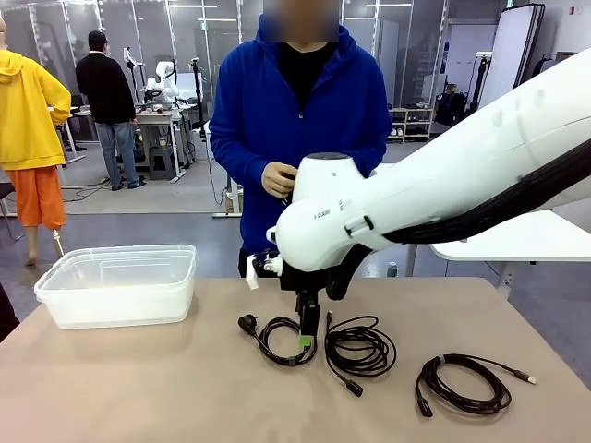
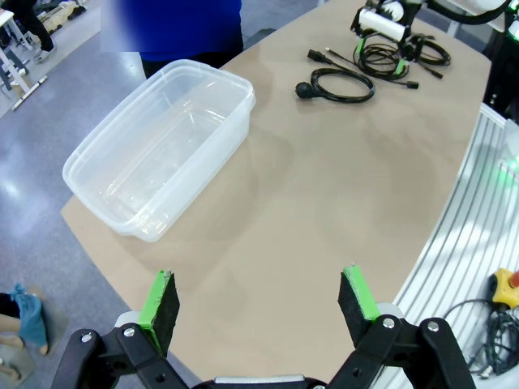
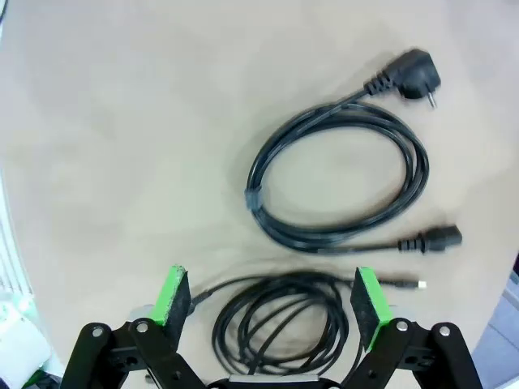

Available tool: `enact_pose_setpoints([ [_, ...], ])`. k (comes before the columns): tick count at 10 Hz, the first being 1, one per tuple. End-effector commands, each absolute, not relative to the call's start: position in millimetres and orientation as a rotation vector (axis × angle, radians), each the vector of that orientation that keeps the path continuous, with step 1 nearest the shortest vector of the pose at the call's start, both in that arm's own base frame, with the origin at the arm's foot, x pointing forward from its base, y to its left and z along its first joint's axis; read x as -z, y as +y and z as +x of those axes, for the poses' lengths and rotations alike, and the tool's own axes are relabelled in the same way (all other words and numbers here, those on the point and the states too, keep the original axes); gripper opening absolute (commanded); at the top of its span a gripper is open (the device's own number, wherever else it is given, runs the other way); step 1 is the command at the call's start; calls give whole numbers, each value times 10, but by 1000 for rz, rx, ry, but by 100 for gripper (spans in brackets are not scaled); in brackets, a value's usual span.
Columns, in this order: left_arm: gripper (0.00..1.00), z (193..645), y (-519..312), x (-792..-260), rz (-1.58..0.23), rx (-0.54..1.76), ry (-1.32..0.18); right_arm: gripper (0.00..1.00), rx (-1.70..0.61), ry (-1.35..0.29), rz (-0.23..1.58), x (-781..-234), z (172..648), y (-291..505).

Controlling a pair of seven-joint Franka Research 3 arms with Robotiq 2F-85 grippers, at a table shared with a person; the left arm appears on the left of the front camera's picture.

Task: Organize and store the cables.
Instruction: Place the Power Cable into the Organizing box.

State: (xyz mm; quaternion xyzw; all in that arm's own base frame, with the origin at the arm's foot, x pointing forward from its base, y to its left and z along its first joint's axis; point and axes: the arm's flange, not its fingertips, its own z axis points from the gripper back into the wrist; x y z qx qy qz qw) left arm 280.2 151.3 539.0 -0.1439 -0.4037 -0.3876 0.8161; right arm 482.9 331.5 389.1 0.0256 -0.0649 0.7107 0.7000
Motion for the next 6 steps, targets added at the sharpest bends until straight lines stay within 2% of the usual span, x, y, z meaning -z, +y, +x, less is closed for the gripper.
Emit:
enact_pose_setpoints([
  [1,100,2803,1519,-5393,-311,840,-869,100,-1552,-227,106,-4105,4594,2823],
  [2,100,2802,1513,-5390,-307,827,-861,100,-1536,-270,132,-4222,4540,2577],
  [3,100,2735,1376,-5491,-200,859,-837,100,-1512,-313,148,-4308,4471,2334],
  [6,100,2911,803,-5608,-169,984,-762,100,-1430,-478,217,-4538,4077,1426],
])
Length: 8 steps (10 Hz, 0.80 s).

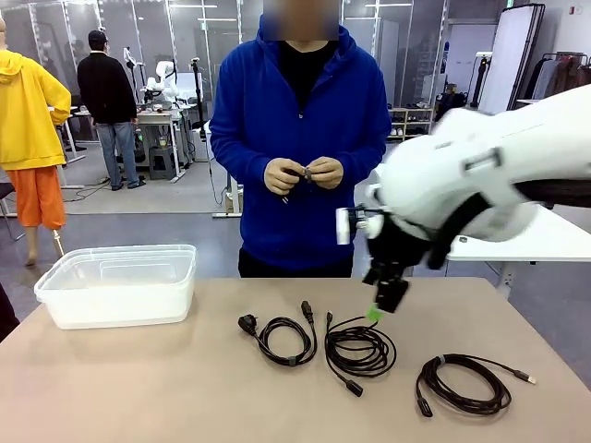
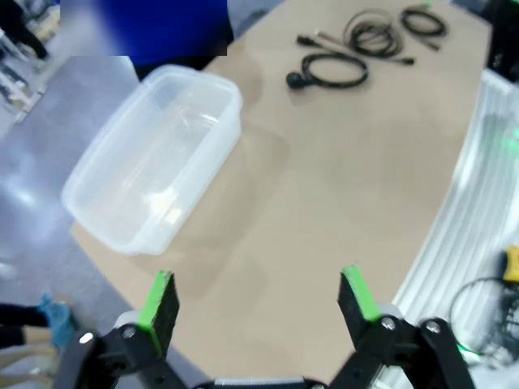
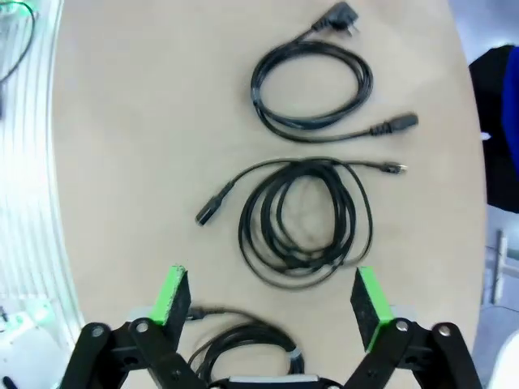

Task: Organize and store the cables.
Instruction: Place the Power Cable into the Organizing box.

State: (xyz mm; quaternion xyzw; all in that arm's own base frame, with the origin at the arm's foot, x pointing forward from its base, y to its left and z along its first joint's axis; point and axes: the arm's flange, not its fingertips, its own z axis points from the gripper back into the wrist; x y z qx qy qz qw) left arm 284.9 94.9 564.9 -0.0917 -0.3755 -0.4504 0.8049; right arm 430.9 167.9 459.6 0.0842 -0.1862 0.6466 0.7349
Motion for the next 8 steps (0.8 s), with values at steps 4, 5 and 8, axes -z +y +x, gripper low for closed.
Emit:
enact_pose_setpoints([
  [4,100,2973,571,-5529,-248,1042,-746,100,-1348,-644,318,-4608,3765,450],
  [5,100,2989,452,-5511,-268,1060,-733,100,-1366,-664,365,-4620,3753,187],
  [8,100,3024,-244,-5483,-203,1159,-621,100,-1183,-847,444,-4640,3331,-786],
])
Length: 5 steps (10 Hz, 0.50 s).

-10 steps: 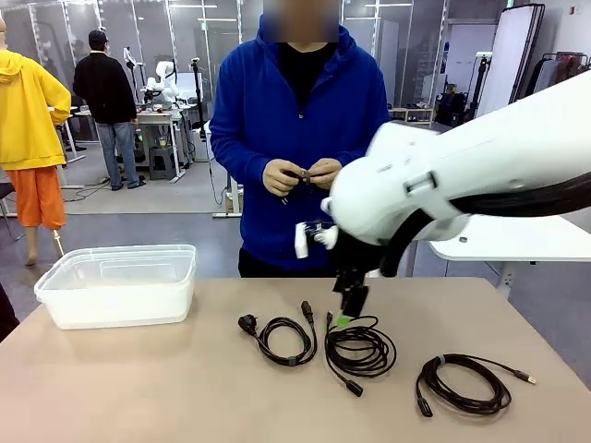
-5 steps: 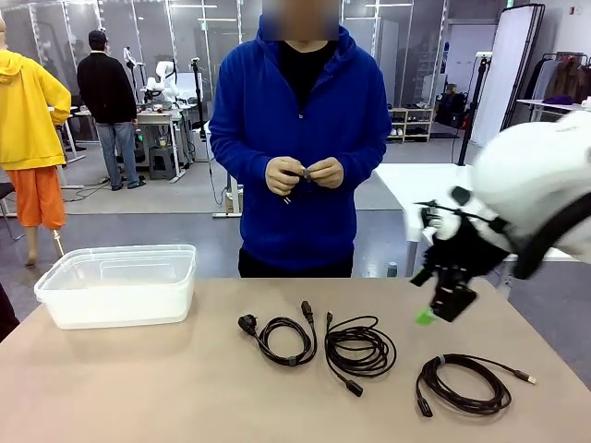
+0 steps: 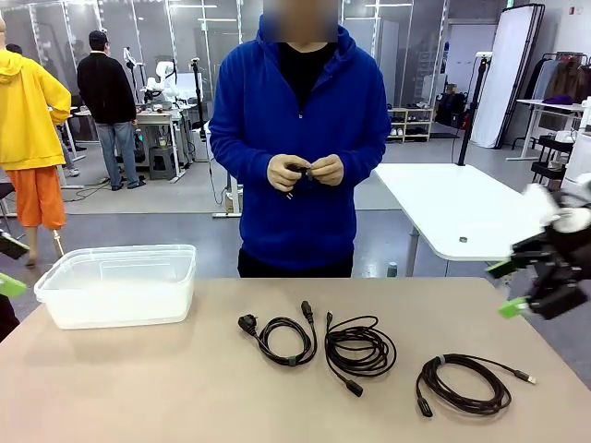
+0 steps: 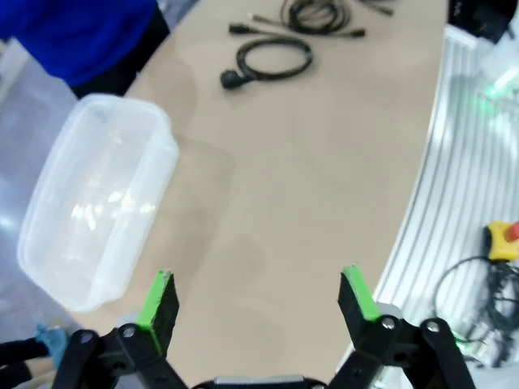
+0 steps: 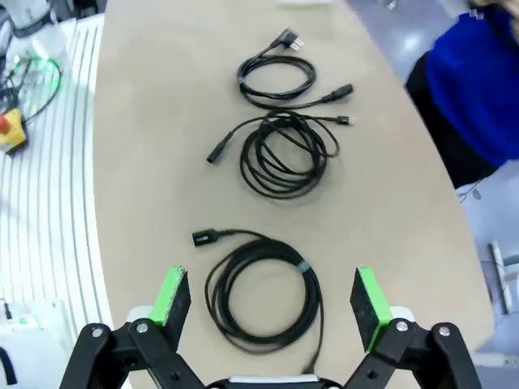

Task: Organize and store the cables.
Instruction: Place the Power Cable into the Organizing box.

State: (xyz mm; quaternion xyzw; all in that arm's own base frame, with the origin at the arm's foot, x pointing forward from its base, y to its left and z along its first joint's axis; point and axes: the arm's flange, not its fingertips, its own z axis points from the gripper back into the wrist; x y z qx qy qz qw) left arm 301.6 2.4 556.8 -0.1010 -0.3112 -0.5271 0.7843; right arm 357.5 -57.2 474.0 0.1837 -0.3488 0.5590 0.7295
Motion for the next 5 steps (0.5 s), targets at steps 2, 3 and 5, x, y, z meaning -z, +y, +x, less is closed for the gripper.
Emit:
enact_pose_setpoints([
  [2,100,3089,-761,-5480,-201,1281,-449,100,-1071,-859,559,-4697,3190,-1336],
  [3,100,3122,-996,-5453,-126,1327,-395,100,-991,-849,576,-4689,3107,-1490],
  [5,100,3186,-1518,-5354,-109,1384,-385,100,-937,-893,584,-4546,2865,-1652],
])
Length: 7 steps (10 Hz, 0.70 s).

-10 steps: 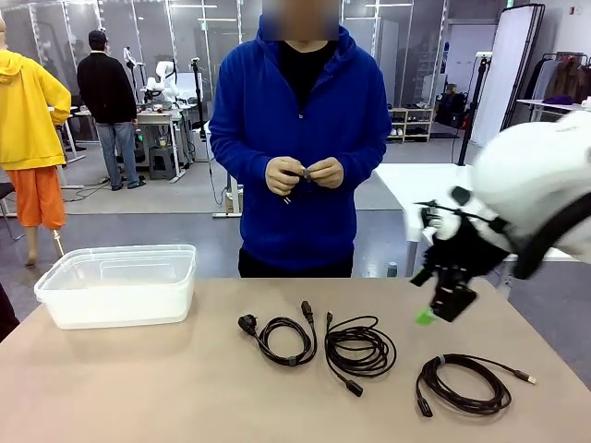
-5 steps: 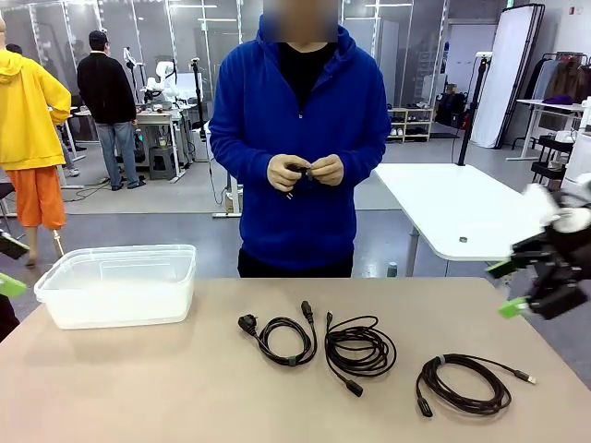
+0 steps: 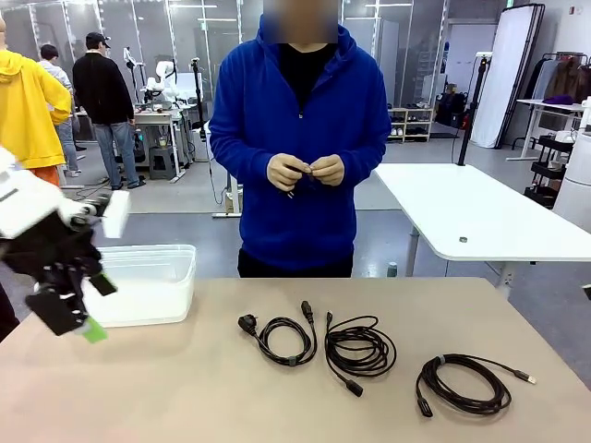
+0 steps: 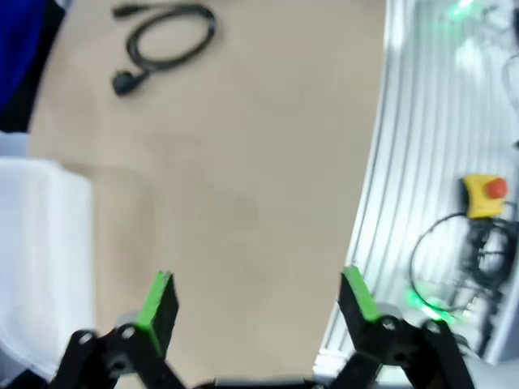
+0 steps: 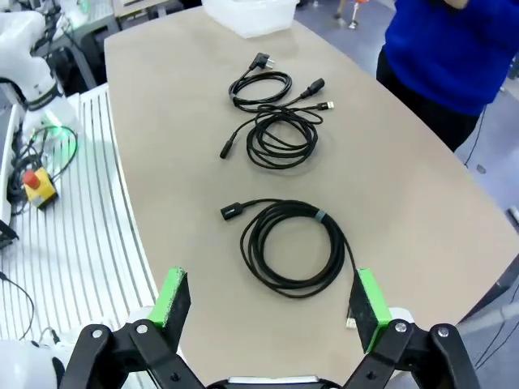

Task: Organize and store the cables.
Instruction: Place the Power Cable into the Organizing box.

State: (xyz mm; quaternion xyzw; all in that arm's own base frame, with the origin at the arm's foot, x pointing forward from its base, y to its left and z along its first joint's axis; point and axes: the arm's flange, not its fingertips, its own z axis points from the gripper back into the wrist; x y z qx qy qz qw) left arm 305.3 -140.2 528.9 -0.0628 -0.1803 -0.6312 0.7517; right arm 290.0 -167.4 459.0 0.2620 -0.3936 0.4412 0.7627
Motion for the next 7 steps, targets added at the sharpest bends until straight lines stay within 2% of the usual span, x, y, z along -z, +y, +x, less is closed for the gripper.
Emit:
enact_pose_setpoints([
  [1,100,3222,-1743,-5277,-129,1409,-385,100,-904,-934,597,-4411,2749,-1767],
  [6,100,3444,-2452,-4960,-94,1507,-350,100,-820,-1054,605,-3789,2249,-1946],
  [7,100,3480,-2482,-4972,-113,1465,-373,100,-835,-1043,591,-3731,2256,-1924],
])
